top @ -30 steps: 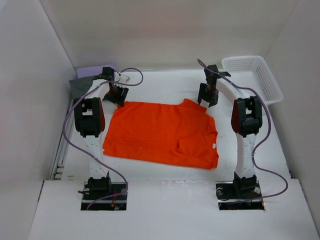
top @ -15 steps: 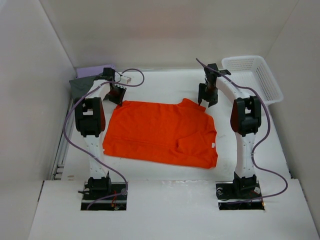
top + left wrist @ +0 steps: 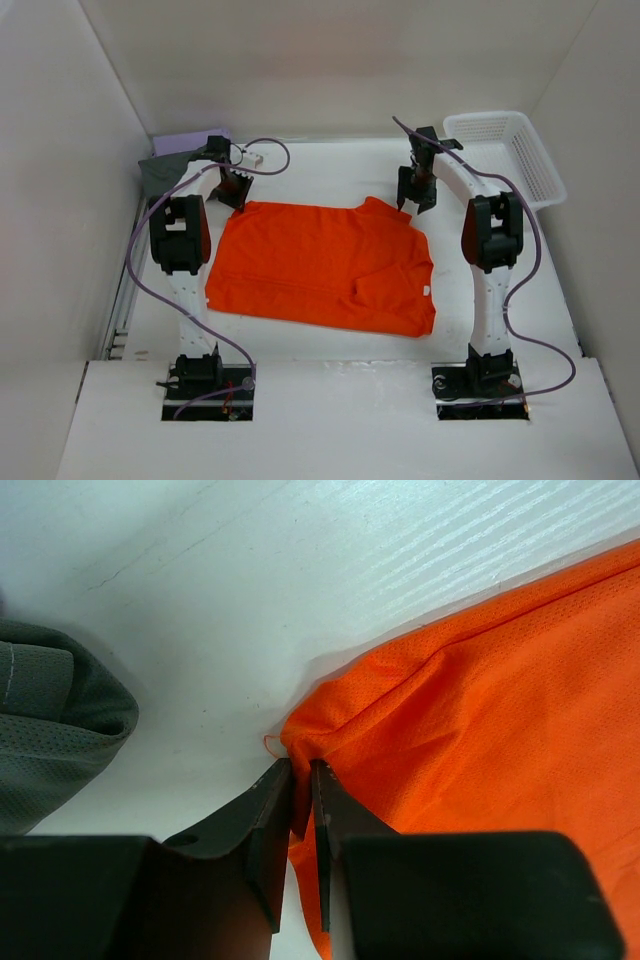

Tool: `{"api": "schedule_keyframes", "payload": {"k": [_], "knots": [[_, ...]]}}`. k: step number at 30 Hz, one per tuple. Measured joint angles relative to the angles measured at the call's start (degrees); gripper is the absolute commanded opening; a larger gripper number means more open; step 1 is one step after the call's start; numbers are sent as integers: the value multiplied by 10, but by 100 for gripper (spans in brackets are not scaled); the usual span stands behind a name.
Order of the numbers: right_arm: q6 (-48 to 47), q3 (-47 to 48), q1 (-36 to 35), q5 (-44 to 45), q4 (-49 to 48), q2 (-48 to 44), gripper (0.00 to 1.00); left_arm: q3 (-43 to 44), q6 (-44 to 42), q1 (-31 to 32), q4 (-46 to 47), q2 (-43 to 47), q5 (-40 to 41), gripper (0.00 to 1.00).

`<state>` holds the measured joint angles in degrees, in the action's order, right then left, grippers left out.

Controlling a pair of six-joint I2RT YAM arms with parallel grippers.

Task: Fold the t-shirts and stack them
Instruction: Grap the side of the flattened tshirt furthest away from the robot with both arms

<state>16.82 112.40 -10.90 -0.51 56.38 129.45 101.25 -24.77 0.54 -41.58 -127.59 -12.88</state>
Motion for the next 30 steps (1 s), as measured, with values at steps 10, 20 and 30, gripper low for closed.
{"api": "schedule_keyframes", "payload": {"k": [10,20,30], "knots": [[-2,0,0,0,0,0,71,-11,-7,2,9,7,7,12],[-100,-28,11,76,-1,-2,72,-22,-13,2,14,14,11,12],[-94,-7,-11,71,11,3,70,-23,-14,2,14,14,13,12]]}}
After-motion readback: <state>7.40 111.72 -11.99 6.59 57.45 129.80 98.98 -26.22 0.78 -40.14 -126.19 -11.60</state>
